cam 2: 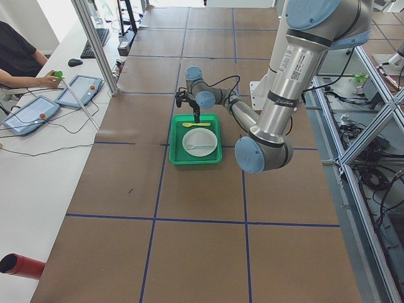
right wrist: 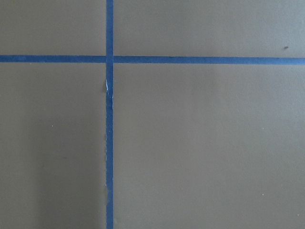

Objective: Place spoon

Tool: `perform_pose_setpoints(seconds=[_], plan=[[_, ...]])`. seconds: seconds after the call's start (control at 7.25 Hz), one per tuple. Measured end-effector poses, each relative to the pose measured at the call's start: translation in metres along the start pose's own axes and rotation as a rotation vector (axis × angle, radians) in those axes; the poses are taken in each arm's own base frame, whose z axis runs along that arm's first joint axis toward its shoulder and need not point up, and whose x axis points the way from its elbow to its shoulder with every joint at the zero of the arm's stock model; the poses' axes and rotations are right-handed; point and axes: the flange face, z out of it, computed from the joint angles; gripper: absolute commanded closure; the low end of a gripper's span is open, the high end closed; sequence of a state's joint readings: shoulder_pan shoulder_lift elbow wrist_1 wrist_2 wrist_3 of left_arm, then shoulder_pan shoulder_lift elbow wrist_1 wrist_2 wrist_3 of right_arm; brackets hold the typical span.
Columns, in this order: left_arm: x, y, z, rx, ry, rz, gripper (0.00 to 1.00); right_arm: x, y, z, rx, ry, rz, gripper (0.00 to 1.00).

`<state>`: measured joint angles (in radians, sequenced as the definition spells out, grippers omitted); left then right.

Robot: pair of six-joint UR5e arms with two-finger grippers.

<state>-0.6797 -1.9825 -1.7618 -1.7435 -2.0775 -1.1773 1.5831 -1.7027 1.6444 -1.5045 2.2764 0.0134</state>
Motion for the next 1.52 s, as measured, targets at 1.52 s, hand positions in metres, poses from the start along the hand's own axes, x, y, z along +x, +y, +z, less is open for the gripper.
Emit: perform_pose_setpoints(seconds=[1.52], plan=[[-0.434, -0.09, -0.192, 0.086, -0.15, 0.348, 0.0, 0.0, 0.0, 0.0, 0.0, 0.0, 0.0, 0.0]])
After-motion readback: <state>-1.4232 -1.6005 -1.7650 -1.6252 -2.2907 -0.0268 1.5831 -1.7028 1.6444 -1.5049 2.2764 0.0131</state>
